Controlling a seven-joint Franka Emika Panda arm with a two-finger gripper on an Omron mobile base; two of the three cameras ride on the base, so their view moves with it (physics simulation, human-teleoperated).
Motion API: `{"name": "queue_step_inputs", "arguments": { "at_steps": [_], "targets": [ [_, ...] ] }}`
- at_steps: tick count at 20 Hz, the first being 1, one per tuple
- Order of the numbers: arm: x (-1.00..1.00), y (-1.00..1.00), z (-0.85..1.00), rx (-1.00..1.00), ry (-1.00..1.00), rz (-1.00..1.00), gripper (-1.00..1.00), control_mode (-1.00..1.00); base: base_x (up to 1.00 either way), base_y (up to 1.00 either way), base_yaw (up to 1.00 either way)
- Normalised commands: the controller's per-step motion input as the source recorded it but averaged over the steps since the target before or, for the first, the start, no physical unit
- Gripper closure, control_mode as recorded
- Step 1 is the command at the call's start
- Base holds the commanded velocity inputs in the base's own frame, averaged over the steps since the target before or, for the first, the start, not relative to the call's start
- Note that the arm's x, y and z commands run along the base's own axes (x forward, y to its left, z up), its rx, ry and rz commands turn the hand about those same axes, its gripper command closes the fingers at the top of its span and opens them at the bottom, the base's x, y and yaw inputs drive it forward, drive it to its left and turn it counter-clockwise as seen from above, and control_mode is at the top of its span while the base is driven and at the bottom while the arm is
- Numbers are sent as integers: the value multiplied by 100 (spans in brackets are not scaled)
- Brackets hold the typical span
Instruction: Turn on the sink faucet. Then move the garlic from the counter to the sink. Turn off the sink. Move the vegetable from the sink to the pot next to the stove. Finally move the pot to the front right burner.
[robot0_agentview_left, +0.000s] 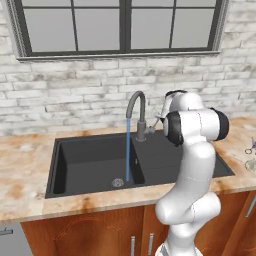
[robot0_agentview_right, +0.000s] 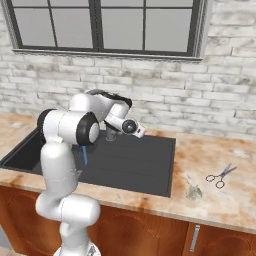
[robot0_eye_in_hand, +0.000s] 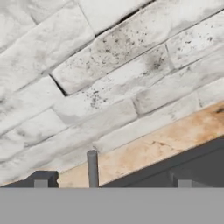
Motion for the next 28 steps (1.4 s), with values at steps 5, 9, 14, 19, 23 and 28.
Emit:
{"name": "queue_step_inputs", "arguments": {
  "at_steps": [5,9,14,19,23,28],
  "targets": [
    [-81,-13,66,2,-1,-1,-100,-100,0,0,0],
    [-60,-16,66,-1,0,-1,-100,-100,0,0,0],
    [-41,-28,68,-9,7,-4,-100,-100,0,0,0],
    [-58,-28,61,-14,13,-5,-100,-100,0,0,0],
    [-62,-28,65,-12,23,-4,-100,-100,0,0,0],
    [-46,-16,81,-10,26,-4,-100,-100,0,0,0]
  ]
}}
